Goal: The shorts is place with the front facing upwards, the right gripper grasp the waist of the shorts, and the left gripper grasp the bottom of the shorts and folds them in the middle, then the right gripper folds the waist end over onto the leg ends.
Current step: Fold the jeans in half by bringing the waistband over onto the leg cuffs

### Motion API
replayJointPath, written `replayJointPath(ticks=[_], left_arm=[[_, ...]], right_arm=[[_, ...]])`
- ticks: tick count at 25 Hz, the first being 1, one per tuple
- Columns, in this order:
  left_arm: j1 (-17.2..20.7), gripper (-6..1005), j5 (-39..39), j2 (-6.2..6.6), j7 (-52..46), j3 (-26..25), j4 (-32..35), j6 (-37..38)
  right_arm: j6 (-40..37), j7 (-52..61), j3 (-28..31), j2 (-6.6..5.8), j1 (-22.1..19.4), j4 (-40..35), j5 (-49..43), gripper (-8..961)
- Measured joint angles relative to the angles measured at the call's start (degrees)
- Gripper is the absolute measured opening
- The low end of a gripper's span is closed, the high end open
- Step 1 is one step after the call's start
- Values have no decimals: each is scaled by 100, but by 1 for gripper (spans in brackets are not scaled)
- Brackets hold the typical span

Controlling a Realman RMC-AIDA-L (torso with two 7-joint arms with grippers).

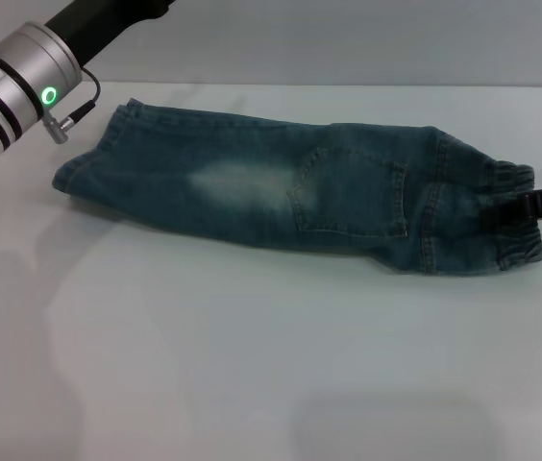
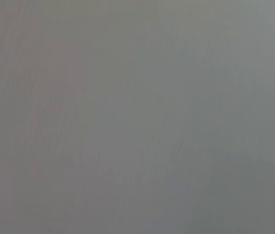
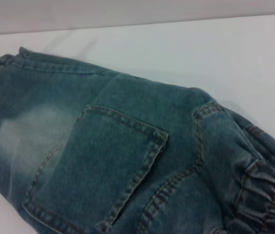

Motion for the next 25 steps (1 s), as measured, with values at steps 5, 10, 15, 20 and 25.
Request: replayJointPath(ticks=[5,10,15,20,25], left_arm=[[2,845,0,-1,10,-2,-53,3],[40,845,3,1,189,0,-77,12],[50,844,31,1,452,4,-215,6],[72,843,61,1,818,83,-395,0],[116,843,64,1,897,545,-414,-48]], right_arm=[[-20,-56,-7,6,0,1,-2,259],[-353,-72,38,-6,-7,-140,13,136],[-1061,174,70,-47,-16,-930,10,54],[-1527,413,71,-109,-17,-1497,-10,55],[-1833,576,90,-209,110,-1735,-15,54]])
